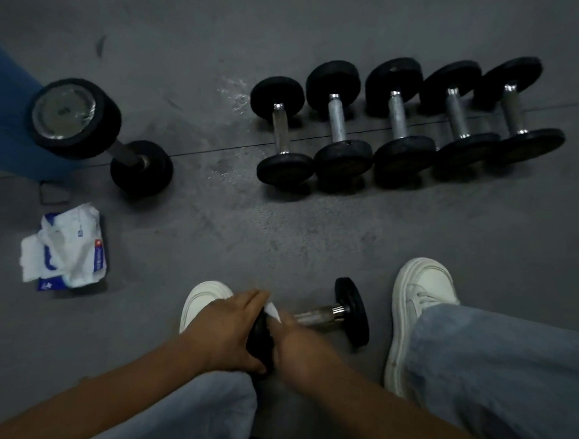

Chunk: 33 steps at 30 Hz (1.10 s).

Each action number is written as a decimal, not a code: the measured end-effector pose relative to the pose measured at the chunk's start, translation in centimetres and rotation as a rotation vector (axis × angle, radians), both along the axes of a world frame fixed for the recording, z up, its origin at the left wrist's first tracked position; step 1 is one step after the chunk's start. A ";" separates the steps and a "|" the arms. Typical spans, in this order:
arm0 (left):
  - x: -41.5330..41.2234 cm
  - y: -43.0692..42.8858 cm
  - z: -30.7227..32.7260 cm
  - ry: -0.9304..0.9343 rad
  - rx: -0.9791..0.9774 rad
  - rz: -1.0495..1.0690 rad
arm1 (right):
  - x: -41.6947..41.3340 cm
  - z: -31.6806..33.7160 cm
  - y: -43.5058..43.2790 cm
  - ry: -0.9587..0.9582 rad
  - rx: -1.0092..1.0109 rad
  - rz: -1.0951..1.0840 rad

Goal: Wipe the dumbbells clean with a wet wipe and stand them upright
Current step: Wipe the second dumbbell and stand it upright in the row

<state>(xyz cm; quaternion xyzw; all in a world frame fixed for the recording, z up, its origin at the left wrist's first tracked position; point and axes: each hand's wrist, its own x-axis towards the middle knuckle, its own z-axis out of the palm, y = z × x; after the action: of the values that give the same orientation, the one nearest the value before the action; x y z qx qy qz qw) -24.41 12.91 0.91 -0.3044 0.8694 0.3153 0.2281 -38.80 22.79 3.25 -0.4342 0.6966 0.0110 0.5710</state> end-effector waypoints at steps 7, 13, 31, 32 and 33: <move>0.7 -2.1 1.6 0.169 -0.102 0.230 | -3.7 -1.2 -3.8 0.282 -0.055 -0.171; -1.1 -4.0 0.9 -0.126 -0.103 0.119 | -3.9 -1.5 -5.7 0.212 -0.035 -0.332; -4.4 -8.3 1.3 -0.171 -0.245 0.016 | -5.7 -3.3 -9.4 0.295 -0.262 -0.114; -4.7 -9.5 1.2 -0.169 -0.224 0.033 | -4.9 -3.3 -9.8 0.213 -0.278 -0.054; -5.0 -10.6 1.2 -0.167 -0.205 0.059 | -4.3 -3.2 -10.1 0.132 -0.304 -0.014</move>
<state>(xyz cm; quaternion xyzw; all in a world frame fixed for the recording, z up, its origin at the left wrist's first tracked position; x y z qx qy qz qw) -29.40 2.30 2.14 -0.3767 0.8657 0.2048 0.2583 -43.10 12.69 0.03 -0.5091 0.7292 -0.0702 0.4519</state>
